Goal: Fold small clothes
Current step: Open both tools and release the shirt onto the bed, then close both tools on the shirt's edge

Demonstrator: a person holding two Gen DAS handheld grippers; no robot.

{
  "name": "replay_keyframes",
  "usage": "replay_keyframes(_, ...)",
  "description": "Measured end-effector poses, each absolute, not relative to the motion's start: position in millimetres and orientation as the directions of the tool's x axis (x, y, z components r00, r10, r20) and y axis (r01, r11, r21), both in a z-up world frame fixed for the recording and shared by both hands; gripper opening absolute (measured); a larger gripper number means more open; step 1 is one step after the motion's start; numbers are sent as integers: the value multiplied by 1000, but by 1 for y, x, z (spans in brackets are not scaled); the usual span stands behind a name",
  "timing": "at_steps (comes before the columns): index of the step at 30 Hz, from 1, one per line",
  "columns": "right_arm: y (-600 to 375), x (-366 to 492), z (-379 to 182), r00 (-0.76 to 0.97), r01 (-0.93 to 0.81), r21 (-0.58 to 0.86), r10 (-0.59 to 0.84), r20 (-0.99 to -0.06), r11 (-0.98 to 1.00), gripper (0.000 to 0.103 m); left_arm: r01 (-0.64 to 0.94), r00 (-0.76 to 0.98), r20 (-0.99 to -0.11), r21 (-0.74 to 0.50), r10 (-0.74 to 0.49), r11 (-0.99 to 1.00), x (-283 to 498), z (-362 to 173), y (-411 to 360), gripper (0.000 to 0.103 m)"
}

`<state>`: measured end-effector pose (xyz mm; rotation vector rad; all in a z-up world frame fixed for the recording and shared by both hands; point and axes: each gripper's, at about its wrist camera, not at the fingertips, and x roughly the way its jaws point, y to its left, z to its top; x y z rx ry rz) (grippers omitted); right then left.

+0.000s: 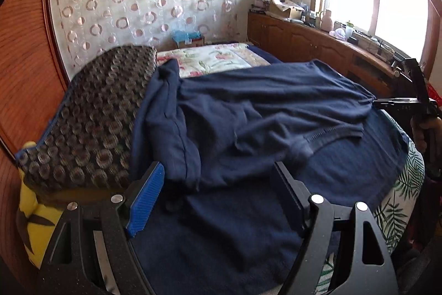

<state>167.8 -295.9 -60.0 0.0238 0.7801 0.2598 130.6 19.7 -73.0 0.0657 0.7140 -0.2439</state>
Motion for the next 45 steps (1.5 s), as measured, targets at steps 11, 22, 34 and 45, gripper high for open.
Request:
replay_keyframes(11, -313, 174, -56, 672, -204, 155, 253, -696, 967, 50, 179, 701, -690, -74, -180, 981, 133, -94, 36, 80)
replay_keyframes(22, -283, 194, -74, 691, -175, 86, 184, -699, 981, 50, 146, 698, -680, -171, -223, 974, 129, -95, 55, 50)
replay_keyframes(34, -264, 192, -81, 709, -176, 7, 132, -693, 984, 50, 96, 723, -672, -129, -159, 987, 143, -93, 58, 26)
replay_keyframes(45, -270, 198, -73, 691, -159, 47, 145, -708, 986, 6, 138, 738, -649, -125, -186, 983, 161, -81, 51, 7)
